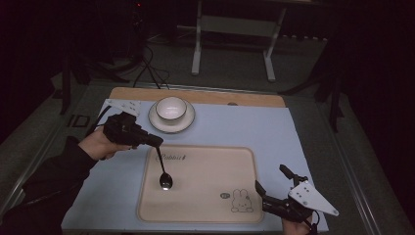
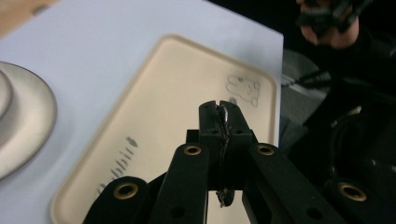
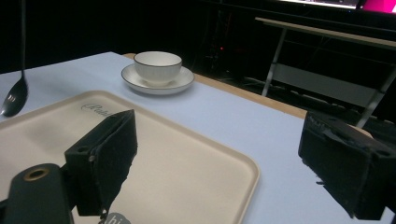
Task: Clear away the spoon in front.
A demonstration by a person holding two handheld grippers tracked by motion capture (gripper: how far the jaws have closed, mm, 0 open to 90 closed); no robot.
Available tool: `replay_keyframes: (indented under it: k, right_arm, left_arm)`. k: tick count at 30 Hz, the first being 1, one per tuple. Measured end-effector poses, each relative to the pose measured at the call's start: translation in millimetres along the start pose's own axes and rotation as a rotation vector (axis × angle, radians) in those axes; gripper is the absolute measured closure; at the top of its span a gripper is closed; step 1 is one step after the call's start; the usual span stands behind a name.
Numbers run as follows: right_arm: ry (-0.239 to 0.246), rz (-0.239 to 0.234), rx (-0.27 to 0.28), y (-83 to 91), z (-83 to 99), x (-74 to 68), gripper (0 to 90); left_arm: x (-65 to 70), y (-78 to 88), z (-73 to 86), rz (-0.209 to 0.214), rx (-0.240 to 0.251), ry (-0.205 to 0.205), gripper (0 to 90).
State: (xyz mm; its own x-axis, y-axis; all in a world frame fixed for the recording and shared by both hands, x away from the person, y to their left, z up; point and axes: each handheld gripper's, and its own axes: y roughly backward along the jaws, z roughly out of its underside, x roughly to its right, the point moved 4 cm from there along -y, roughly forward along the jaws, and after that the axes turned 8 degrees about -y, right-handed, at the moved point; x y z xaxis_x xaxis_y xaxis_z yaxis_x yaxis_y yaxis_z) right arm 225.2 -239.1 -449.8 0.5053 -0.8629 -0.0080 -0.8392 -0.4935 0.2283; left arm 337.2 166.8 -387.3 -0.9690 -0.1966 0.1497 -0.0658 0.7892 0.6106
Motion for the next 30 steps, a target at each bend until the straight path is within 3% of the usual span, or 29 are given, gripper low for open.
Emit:
replay_keyframes:
  k: [14,19,30]
  right_arm:
    - [-0.001,-0.001,-0.005,-1.2,0.7,0.5,11.7]
    - [-0.001,-0.003,-0.008,-1.4,1.0,0.3,11.7]
    - [0.001,-0.01,-0.015,-2.0,1.6,-0.3,11.7]
  left_arm:
    - [4.3,-28.6,16.3,0.098,-0.084,-0.001,89.6]
    - [1.8,-38.9,20.4,0.117,-0.109,0.005,89.6]
    - [-9.3,-56.1,30.5,0.128,-0.117,0.003,89.3]
